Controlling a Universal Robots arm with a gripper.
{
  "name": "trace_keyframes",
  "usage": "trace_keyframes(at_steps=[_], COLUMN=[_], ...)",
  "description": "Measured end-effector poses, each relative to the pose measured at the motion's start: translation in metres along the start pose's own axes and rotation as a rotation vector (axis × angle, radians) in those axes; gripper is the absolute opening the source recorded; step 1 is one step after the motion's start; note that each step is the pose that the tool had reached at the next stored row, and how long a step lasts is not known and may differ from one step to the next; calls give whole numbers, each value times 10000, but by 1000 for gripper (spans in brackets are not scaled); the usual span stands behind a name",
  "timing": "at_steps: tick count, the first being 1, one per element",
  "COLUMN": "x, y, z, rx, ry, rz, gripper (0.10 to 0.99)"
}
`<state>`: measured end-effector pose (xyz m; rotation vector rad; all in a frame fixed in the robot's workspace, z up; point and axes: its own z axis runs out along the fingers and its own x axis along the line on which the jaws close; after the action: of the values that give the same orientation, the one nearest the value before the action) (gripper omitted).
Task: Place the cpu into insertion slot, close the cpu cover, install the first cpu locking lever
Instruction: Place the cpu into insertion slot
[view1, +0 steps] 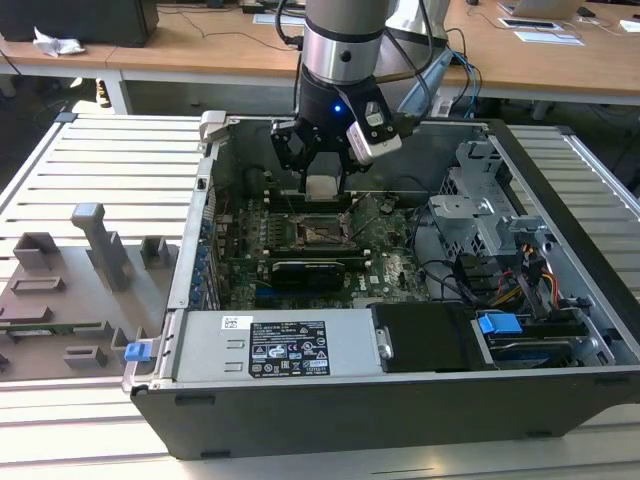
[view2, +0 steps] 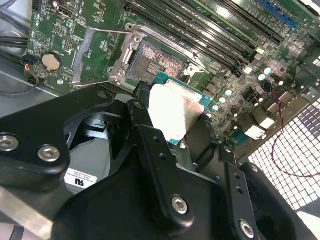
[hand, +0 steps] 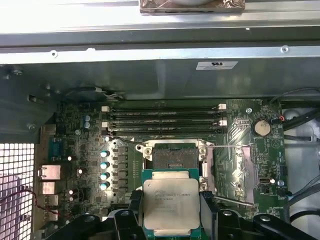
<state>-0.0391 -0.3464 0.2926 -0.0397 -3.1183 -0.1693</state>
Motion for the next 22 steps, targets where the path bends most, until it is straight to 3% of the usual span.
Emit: trace_keyframes(at_steps=[17, 22], x=[-61, -70], y=[12, 21], z=[101, 162], rx=[197, 277], ry=[-5, -7], rz=[5, 5], gripper=[541, 541])
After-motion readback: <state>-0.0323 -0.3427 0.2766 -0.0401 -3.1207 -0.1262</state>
